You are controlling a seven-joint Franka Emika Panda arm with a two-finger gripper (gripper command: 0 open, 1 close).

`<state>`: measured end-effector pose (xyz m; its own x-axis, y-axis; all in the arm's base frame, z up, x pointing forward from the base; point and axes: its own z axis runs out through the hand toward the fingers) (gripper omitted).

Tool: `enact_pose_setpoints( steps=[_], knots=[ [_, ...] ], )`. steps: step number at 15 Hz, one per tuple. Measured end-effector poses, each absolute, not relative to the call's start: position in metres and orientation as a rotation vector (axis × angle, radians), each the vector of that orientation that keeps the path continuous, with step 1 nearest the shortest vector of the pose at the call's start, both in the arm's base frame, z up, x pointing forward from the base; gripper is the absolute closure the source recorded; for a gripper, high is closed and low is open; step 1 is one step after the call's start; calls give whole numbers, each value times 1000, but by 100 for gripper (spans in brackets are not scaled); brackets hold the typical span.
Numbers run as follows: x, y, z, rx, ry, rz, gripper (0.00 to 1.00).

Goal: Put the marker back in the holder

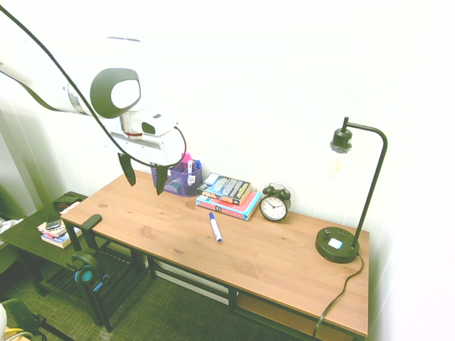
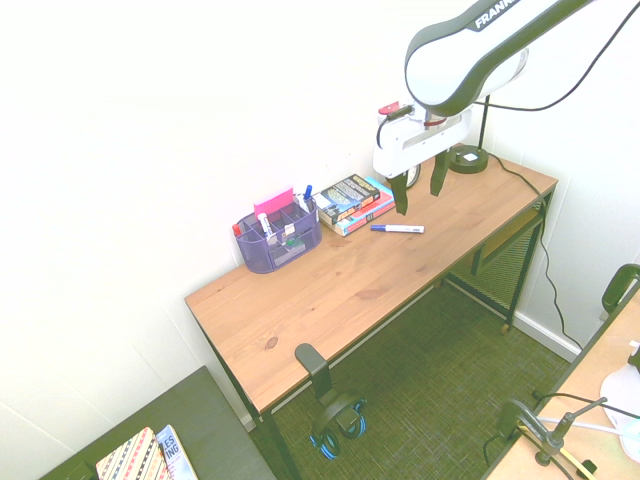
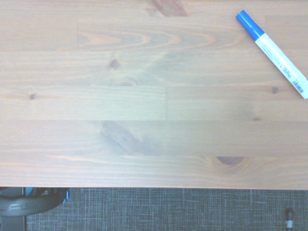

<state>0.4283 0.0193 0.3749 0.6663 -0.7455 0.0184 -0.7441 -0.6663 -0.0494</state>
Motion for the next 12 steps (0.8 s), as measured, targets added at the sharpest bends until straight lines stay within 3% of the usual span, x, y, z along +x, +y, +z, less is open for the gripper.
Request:
enact_pose_setpoints(
  steps=[7, 12],
  knots=[
    [439, -5, 377, -2908, 1188, -87, 0],
    [509, -17, 348, -3005, 1012, -21, 0]
  ],
)
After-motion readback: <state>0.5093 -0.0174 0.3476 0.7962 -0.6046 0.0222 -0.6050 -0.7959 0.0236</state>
